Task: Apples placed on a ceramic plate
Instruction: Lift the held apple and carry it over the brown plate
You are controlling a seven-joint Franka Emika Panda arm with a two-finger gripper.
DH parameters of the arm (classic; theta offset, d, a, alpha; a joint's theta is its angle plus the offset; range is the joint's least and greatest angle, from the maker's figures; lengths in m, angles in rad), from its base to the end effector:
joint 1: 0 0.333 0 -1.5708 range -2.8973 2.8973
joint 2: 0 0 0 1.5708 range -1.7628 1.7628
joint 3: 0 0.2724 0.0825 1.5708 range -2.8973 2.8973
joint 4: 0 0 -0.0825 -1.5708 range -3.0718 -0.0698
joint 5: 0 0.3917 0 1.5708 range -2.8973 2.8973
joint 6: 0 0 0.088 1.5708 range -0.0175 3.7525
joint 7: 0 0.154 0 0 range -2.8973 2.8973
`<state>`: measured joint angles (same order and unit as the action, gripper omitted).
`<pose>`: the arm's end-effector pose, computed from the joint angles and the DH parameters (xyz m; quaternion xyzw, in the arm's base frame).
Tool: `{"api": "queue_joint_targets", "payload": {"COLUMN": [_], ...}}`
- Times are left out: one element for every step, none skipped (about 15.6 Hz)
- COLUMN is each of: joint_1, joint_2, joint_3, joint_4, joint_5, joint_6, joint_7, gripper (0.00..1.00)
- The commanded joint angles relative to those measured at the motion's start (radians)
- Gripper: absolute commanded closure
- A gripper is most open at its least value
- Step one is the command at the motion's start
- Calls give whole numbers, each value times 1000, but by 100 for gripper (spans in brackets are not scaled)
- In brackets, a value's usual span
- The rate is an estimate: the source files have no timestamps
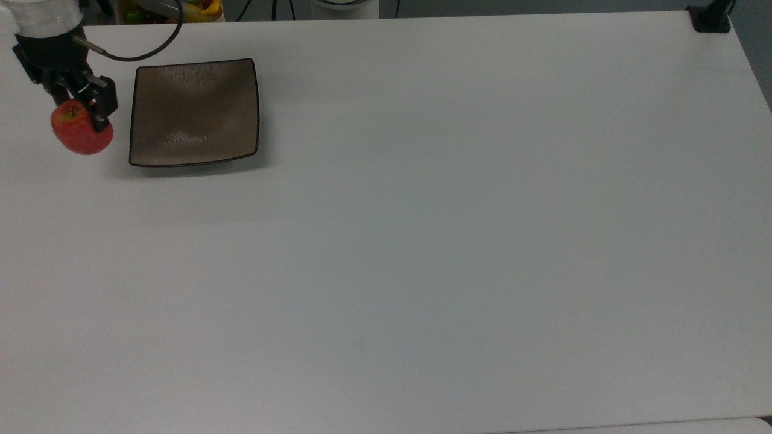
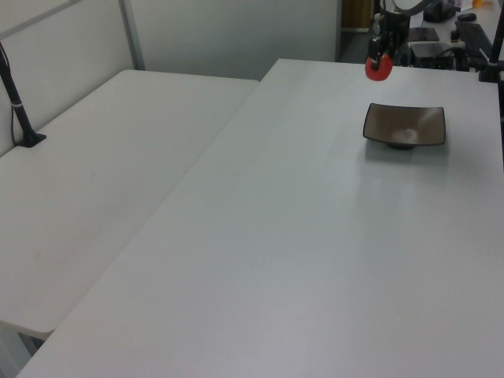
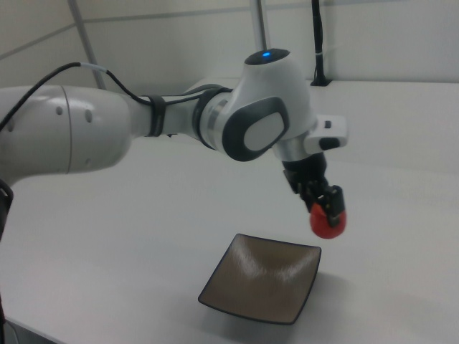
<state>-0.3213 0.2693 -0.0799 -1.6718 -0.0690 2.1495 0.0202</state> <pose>0.6111 -0.2622 0.3772 0.9754 -0.1899 0.0946 0.0601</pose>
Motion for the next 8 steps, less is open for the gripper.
{"api": "queue_joint_targets", "payload": {"joint_1": [2,5,19,37,53,68,80,82], "joint_2": [-137,-163,-183,-199,-202,-199,-194,-188], "joint_3": [51,58,63,63,63,63,63,63], "joint_4": [-204,-245,-284,-316,-338,-347,-358,-361], "joint_5": [11,11,11,11,9,5,2,-2], "joint_6": [-8,-8,-10,-11,-17,-32,-45,-46], "joint_7": [4,6,6,7,7,7,7,7], "gripper": [40,40,40,40,40,40,40,40]}}
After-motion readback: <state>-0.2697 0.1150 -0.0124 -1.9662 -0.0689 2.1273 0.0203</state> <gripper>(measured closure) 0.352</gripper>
